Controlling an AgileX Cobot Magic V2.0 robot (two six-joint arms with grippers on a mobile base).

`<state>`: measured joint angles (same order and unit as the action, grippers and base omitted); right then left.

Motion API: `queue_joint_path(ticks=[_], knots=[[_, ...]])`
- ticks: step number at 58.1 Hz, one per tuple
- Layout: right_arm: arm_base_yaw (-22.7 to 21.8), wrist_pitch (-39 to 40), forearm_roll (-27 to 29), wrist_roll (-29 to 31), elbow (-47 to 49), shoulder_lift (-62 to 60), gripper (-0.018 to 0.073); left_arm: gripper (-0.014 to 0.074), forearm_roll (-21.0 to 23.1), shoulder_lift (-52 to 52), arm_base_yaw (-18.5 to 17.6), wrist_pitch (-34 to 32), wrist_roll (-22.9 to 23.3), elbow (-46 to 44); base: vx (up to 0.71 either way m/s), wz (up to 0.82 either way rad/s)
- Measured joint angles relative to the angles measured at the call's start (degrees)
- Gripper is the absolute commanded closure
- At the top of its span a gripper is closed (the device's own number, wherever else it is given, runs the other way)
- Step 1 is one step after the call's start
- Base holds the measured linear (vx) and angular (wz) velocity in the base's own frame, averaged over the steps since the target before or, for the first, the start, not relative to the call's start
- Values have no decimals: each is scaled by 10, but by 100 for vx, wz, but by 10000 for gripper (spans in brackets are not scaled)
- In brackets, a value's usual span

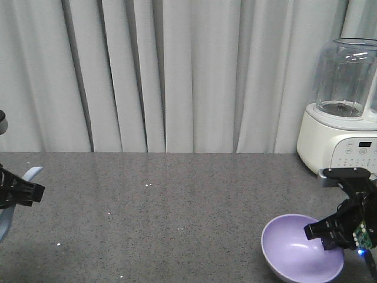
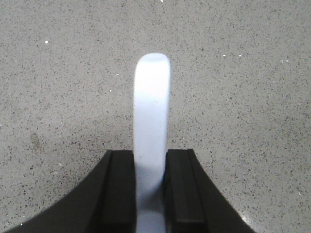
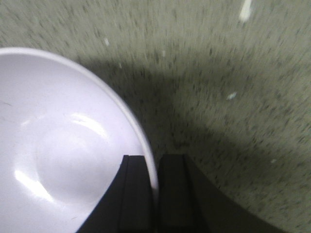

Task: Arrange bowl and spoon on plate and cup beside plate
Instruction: 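Grasp the lavender bowl rim with the right gripper, then lift the spoon and bowl off the counter with both grippers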

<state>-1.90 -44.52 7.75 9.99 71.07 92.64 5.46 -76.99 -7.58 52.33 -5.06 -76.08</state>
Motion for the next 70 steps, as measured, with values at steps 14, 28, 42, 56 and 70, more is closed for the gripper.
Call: queue_joint_path(ticks=[14,28,42,56,70], knots=[[0,53,13,7,0,-124,570,602,0,1,0,-31,0,0,0,0],[0,56,18,34,0,-241,570,602,0,40,0,-70,0,4,0,0],[0,55,44,56,-1,-323,570,602,-23,131,0,-116,0,30,0,0],[0,86,50,61,-54,-393,570,602,-37,251,0,-165,3,149,0,0],[0,142,50,61,-164,-456,568,602,-49,319,0,-170,2,180,0,0]])
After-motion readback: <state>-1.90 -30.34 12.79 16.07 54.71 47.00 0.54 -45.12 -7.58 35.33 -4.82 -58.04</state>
